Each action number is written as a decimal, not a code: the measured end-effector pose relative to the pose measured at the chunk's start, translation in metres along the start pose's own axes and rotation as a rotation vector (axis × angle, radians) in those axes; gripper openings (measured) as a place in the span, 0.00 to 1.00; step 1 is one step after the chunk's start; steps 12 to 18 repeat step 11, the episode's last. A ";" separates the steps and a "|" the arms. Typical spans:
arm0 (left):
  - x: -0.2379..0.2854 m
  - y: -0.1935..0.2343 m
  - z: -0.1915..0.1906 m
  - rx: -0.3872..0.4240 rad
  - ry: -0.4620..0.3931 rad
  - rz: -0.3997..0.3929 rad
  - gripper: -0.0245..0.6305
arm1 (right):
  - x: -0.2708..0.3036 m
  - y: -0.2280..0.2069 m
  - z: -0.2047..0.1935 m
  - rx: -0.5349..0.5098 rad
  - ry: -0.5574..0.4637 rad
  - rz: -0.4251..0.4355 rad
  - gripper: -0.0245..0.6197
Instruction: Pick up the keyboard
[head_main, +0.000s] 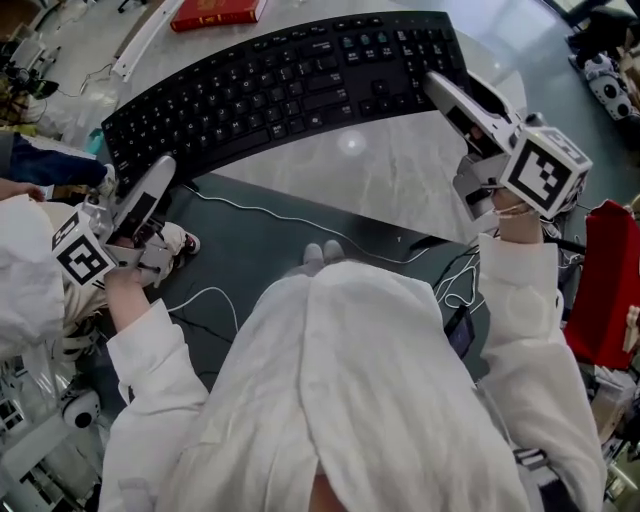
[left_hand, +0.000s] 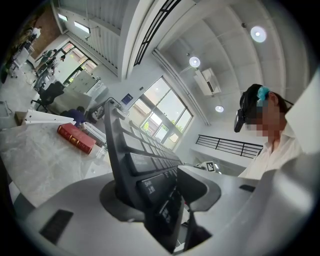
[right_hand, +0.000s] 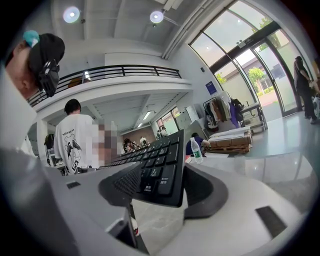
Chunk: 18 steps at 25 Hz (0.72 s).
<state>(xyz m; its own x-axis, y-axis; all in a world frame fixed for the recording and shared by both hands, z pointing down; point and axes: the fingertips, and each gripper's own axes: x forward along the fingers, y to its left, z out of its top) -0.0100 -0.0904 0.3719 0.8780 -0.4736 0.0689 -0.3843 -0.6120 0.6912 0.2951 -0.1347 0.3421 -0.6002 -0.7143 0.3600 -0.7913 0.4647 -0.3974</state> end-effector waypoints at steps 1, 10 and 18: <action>0.000 0.000 0.000 -0.002 0.002 0.000 0.33 | -0.001 0.000 0.000 0.001 0.001 -0.001 0.46; -0.001 0.001 -0.004 -0.015 0.013 0.000 0.33 | -0.004 0.002 -0.003 0.003 0.006 -0.011 0.46; -0.001 0.001 -0.005 -0.019 0.016 -0.001 0.33 | -0.005 0.002 -0.004 0.006 0.008 -0.015 0.46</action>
